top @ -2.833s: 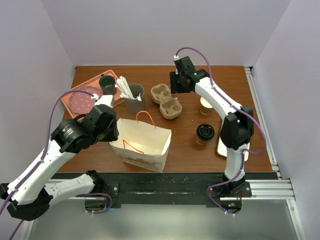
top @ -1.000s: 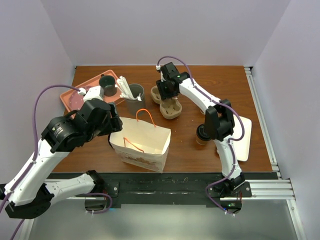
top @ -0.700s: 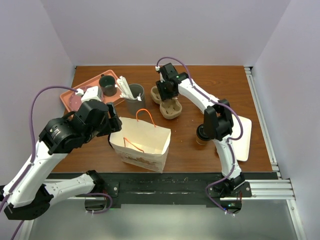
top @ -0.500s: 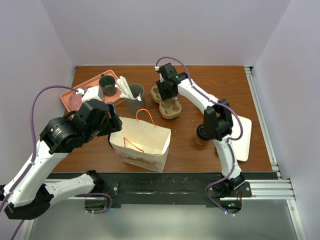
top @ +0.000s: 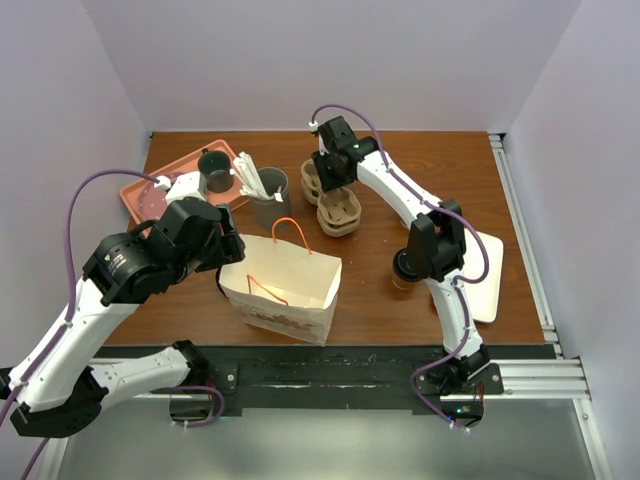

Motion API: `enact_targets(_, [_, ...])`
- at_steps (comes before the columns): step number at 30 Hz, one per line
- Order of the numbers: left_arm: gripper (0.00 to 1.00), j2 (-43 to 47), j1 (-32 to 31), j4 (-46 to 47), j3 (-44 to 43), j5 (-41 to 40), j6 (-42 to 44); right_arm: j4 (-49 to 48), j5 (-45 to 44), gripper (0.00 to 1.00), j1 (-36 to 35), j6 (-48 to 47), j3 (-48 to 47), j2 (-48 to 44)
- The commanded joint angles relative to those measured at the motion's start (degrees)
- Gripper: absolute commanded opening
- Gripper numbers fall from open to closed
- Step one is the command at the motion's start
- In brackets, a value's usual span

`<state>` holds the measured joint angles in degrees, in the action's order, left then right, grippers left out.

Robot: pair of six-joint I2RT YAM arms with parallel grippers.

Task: Pack the takeout coffee

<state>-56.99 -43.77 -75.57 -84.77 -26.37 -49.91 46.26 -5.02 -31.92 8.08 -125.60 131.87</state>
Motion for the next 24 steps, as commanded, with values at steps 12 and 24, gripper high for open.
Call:
enact_targets(12, [0.74, -0.6, 0.3, 0.2, 0.2, -1.8, 1.0, 4.1, -3.0, 0.3, -0.1, -2.5, -8.7, -7.3])
enact_targets(24, [0.71, -3.1, 0.3, 0.2, -5.7, -1.0, 4.0, 1.9, -1.3, 0.29, -0.1, -1.1, -9.3, -23.3])
